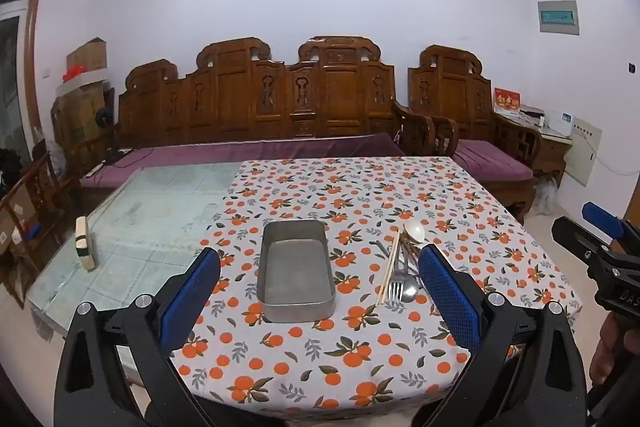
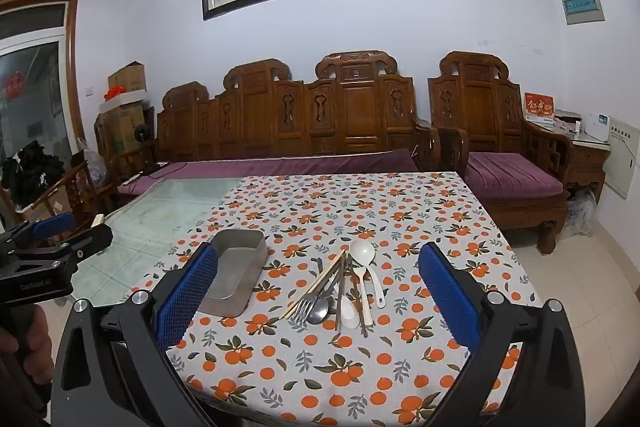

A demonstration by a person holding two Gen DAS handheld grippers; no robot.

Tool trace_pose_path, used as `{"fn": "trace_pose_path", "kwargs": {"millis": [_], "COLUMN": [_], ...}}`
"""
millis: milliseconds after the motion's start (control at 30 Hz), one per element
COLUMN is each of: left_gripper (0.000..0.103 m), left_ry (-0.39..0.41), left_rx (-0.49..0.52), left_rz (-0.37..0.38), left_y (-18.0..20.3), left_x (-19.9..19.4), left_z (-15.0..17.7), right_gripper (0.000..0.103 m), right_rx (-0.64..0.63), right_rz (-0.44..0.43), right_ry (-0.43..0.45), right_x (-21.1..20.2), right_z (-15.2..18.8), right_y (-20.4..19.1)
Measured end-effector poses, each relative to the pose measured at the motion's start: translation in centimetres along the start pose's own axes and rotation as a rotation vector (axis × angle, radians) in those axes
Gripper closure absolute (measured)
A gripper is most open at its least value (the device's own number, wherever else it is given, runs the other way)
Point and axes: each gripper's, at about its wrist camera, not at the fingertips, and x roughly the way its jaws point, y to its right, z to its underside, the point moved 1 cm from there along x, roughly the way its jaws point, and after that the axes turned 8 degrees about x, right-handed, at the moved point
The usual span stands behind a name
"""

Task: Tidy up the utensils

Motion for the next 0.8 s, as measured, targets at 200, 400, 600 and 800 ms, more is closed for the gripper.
{"fn": "trace_pose_path", "kwargs": {"millis": [200,400,600,800], "left_gripper": [0.007,0.007,0.007,0.007], "left_ry": [-0.002,0.002,-0.003,0.000], "left_rx": [0.001,-0.001,0.002,-0.004], "left_rz": [-0.001,-0.007,-0.003,-0.001], "left_y": [0.00,0.04,0.22,0.03], "left_x": [-0.02,-0.18,0.26,-0.07], "left_z": [-0.02,-0.11,-0.05,-0.21], "right_gripper": [0.003,0.003,0.003,0.003], "right_rx": [0.002,0.003,0.000,0.003], "right_rz": [0.001,-0.001,0.000,-0.001], "right_ry": [-0.004,-0.002,-0.003,-0.001], "right_x": [-0.02,-0.10,-0.01,-0.20], "right_z": [0.02,0.04,0.04,-0.07], "right_y": [-0.01,0.03,-0.03,-0.26]}}
